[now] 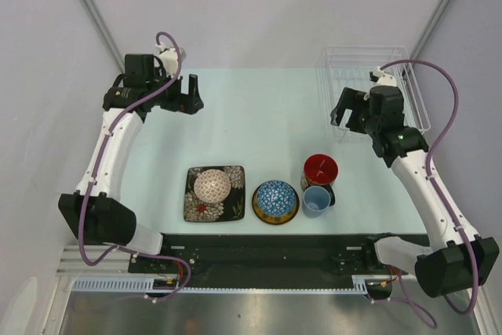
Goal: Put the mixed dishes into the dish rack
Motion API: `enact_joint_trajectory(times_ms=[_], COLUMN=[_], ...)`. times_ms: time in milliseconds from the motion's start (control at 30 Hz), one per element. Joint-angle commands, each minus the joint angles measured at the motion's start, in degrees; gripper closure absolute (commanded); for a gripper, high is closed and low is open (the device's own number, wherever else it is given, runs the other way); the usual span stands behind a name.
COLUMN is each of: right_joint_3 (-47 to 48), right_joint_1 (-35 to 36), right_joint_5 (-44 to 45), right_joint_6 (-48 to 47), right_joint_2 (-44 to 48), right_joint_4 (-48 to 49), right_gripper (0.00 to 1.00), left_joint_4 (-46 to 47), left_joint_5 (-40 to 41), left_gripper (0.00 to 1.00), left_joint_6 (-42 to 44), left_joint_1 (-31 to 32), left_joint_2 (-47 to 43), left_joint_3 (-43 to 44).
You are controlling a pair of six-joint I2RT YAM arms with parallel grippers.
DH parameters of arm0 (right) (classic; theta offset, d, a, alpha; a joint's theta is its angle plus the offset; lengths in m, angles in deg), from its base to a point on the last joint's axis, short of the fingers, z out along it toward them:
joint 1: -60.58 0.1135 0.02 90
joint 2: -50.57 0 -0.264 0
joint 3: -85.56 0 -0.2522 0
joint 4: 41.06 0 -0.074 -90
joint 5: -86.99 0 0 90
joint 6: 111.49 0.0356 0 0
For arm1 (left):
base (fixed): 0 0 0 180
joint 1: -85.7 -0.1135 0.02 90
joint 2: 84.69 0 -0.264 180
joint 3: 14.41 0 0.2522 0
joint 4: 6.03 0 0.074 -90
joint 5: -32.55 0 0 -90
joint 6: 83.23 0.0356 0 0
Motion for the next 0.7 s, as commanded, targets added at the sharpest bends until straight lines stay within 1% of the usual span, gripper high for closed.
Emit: enact_joint_trajectory(times_ms=[0, 67, 100, 167, 200, 267, 300, 333, 400, 500, 600, 667], right_joint_3=[4.4, 7.4, 8.4, 10.7, 12.3, 14.3, 17.3, 18.9, 22.8, 25.1, 23.5, 22.4], right_joint_1=[-0.7, -0.8, -0.9, -1.0, -1.0, -1.0, -1.0, -1.2, -1.0, -0.9, -1.3, -1.5], right_joint_5=[2.9, 6.5, 7.5, 10.0, 10.8, 13.2, 13.7, 13.7, 14.0, 14.5, 14.7, 14.2], right_joint_6=[-4.8, -7.0, -7.9, -10.6, -11.3, -12.4, -12.5, -12.6, -13.3, -13.8, -13.6, -13.1], right_joint_2=[-4.1, -8.0, -12.5, -16.4, -20.5, -24.7, -28.6, -30.7, -35.4, -39.5, -41.1, -41.3], right_joint_4=[5.3, 6.1, 6.6, 7.5, 9.3, 11.1, 11.2, 11.1, 11.0, 10.6, 10.9, 11.7], right_gripper=[0.0, 0.0, 0.0, 0.0, 0.0, 0.0, 0.02, 0.07, 0.11, 0.12, 0.13, 0.19], left_joint_4=[2.8, 3.0, 3.2, 3.5, 3.8, 4.8, 5.0, 5.2, 5.0, 4.5, 4.8, 5.2], left_joint_5=[0.2, -0.5, -0.7, -0.8, -0.7, -0.4, -0.2, -0.1, 0.0, 1.0, 1.3, 0.9], left_gripper=[0.0, 0.0, 0.0, 0.0, 0.0, 0.0, 0.0, 0.0, 0.0, 0.0, 0.0, 0.01], left_joint_6=[-0.2, -0.5, -0.6, -0.3, -0.2, 0.0, 0.1, 0.4, 0.7, 1.1, 1.3, 1.3], left_joint_1=[0.4, 0.4, 0.4, 0.4, 0.4, 0.4, 0.4, 0.4, 0.4, 0.4, 0.3, 0.3], left_joint_2=[-1.8, -2.0, -2.4, -2.9, -3.6, -4.4, -5.1, -5.2, -5.5, -5.8, -6.6, -6.7], left_joint_3=[0.1, 0.1, 0.1, 0.0, -0.1, -1.0, -1.3, -1.6, -1.6, -1.6, -2.3, -2.6])
